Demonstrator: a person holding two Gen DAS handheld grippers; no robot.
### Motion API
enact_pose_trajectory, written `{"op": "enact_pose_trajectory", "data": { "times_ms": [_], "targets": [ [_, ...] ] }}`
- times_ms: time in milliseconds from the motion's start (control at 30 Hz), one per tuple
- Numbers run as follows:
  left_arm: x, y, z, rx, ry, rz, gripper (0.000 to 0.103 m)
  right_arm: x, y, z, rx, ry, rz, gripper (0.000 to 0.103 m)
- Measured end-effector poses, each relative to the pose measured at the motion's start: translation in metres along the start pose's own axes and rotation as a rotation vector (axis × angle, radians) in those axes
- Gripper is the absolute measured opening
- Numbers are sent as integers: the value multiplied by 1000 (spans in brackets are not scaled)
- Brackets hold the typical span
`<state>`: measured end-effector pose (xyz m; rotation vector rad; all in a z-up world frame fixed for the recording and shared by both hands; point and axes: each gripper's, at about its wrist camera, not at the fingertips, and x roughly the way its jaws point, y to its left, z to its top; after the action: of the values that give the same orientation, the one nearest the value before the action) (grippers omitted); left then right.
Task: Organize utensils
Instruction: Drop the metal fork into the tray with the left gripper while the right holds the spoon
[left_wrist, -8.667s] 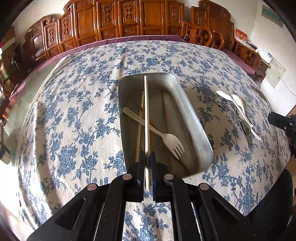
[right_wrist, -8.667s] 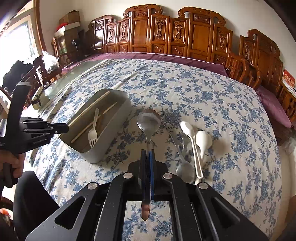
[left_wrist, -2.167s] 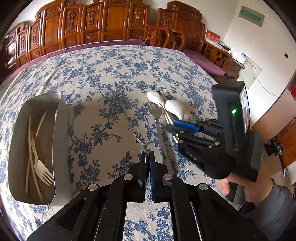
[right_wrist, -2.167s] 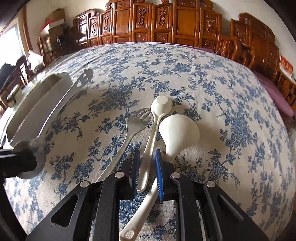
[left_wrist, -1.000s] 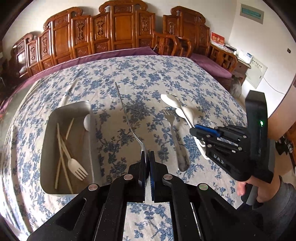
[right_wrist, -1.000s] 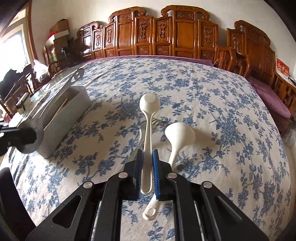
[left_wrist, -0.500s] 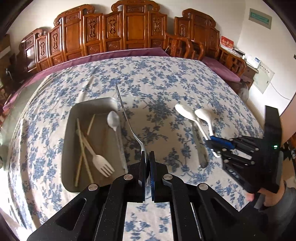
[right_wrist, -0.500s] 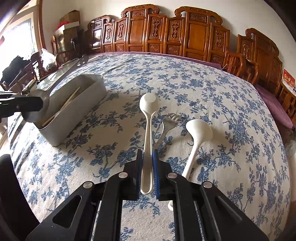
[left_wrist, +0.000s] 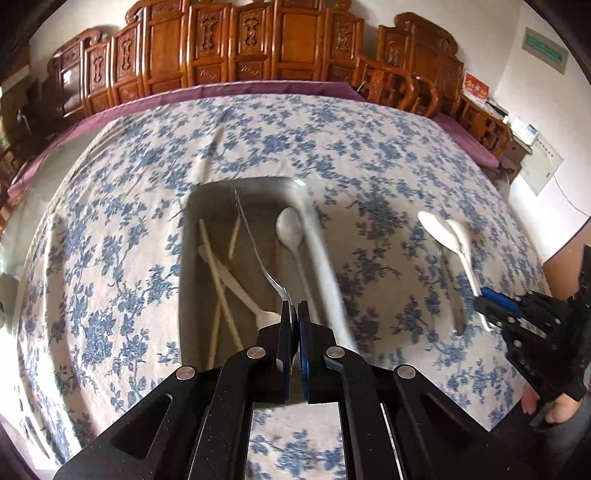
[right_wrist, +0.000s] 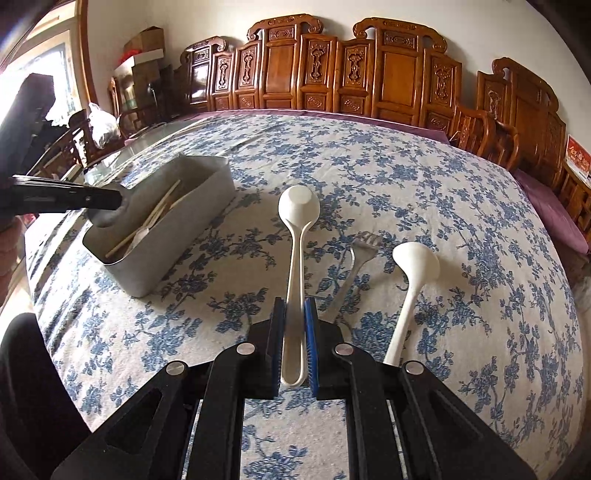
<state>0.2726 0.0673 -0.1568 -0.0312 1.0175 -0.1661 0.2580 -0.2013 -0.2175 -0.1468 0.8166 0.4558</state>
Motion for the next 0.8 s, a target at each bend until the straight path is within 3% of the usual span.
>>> {"op": "enact_pose_trajectory", "data": {
  "times_ms": [500,800],
  "targets": [
    [32,17,-11,-3,73,22,3,4,13,1,-19,18,-3,12],
    [17,20,-15,8,51,32,7,-2,25,2,-4,21,9,12]
  ]
}}
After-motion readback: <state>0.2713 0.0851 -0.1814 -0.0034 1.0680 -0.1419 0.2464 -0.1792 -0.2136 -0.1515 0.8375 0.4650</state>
